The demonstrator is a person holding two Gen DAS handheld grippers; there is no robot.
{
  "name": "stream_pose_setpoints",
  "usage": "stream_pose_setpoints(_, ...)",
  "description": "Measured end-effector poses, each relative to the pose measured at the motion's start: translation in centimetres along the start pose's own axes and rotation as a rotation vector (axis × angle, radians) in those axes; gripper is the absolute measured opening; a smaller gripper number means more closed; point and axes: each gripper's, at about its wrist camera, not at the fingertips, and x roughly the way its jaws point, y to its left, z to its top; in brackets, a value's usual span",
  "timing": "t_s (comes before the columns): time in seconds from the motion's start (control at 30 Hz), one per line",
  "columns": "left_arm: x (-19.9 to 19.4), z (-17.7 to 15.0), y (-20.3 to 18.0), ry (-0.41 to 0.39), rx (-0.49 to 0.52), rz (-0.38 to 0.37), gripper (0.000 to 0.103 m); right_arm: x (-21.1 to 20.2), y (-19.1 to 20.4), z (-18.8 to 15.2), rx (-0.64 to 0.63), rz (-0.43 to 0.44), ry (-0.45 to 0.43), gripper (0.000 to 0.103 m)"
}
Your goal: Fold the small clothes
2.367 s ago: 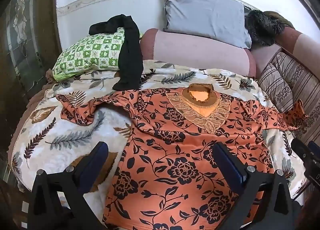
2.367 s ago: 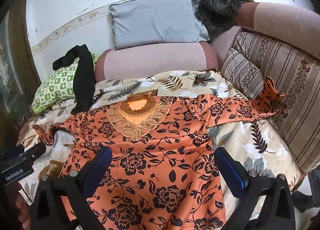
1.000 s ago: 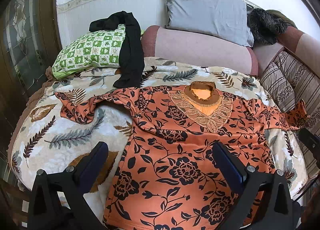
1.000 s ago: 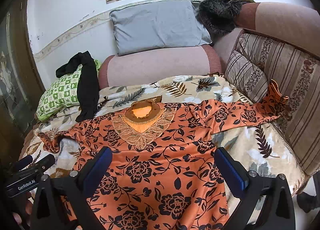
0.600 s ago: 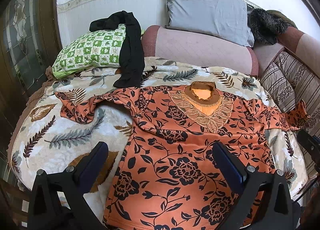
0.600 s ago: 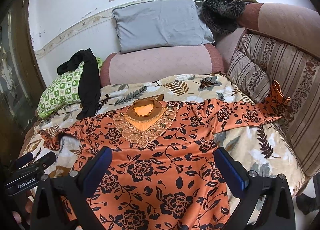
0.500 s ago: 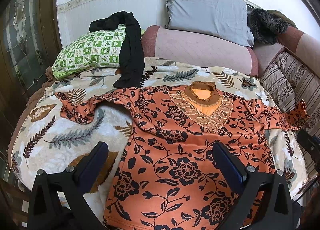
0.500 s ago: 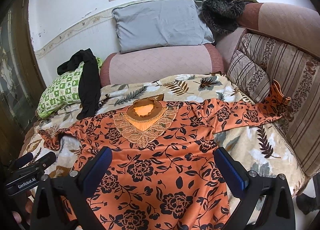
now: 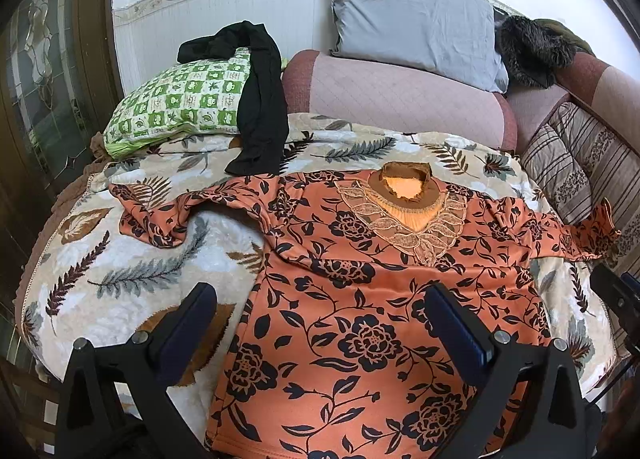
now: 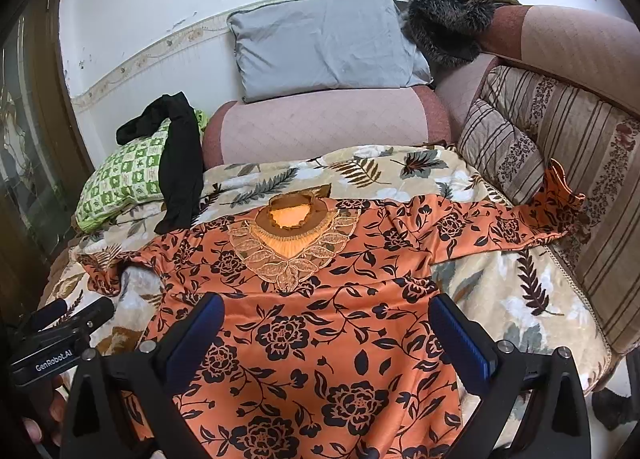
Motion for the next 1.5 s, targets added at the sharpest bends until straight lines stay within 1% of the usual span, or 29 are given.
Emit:
stream_pose_setpoints(0.53,0.7,0.4,0.1,0.012,0.005,0.002,0.103,0.9,-0.2,0.1,0.002,0.001,0.015,0.103)
stream_pose_setpoints(0.7,1.7,0.8,-0.2,0.023,0.013,0.011,0.103,2.0,-1.4,0.2,0.03,0.012,0.038,0.103)
stream_pose_setpoints(0.83,2.8,1.2,-0.4,0.036,0.015,0.021,0.103,3.1,-3.7,0.2,0.093,0.02,0.065,0.103)
stream_pose_setpoints(0.9,3.6,1.2,-0.4,0.046,0.018,0.021,0.103,3.7,-5.5,0.2,0.131,0.028,0.078,0.103)
stream_pose_setpoints(0.93,4.0,1.1,-0.4,0.05,0.012,0.019,0.103,4.2,-7.0,0.2,0.167,0.048,0.088,0.103)
stream_pose_setpoints(1.0,5.4,0.6,-0.1,0.075,-0.006,0.011,0.103,5.2,-10.5,0.1,0.272,0.081,0.11,0.103)
stream_pose_setpoints(1.07,6.8,0.2,-0.1,0.113,-0.004,0.012,0.103,6.5,-15.3,-0.3,0.418,0.106,0.12,0.103)
stream_pose_setpoints(1.1,7.7,-0.2,-0.2,0.131,0.006,0.014,0.103,7.4,-18.8,-0.7,0.523,0.104,0.12,0.103)
stream_pose_setpoints(1.17,8.8,-0.6,-0.3,0.149,0.007,0.023,0.103,8.9,-23.9,-1.3,0.666,0.092,0.104,0.103)
stream_pose_setpoints(1.23,9.9,-1.0,-0.3,0.167,0.0,0.02,0.103,11.2,-29.6,-1.6,0.809,0.072,0.088,0.103)
stream_pose_setpoints(1.3,10.7,-1.2,-0.3,0.175,0.0,0.027,0.103,13.9,-34.3,-1.7,0.943,0.093,0.077,0.102)
stream_pose_setpoints(1.33,11.2,-1.3,-0.2,0.179,0.005,0.029,0.103,15.2,-36.4,-1.4,0.983,0.065,0.065,0.101)
stream_pose_setpoints(1.37,11.5,-1.4,-0.2,0.182,0.009,0.035,0.103,16.0,-37.5,-0.8,0.98,0.03,0.059,0.099)
stream_pose_setpoints(1.4,11.9,-1.5,-0.1,0.185,0.01,0.043,0.103,16.8,-38.6,0.3,0.928,-0.05,0.051,0.095)
stream_pose_setpoints(1.47,12.6,-1.7,0.3,0.193,0.01,0.053,0.103,17.7,-38.8,2.6,0.743,-0.292,0.055,0.094)
stream_pose_setpoints(1.5,13.0,-1.8,0.5,0.198,0.011,0.061,0.103,18.0,-38.0,3.7,0.621,-0.416,0.057,0.093)
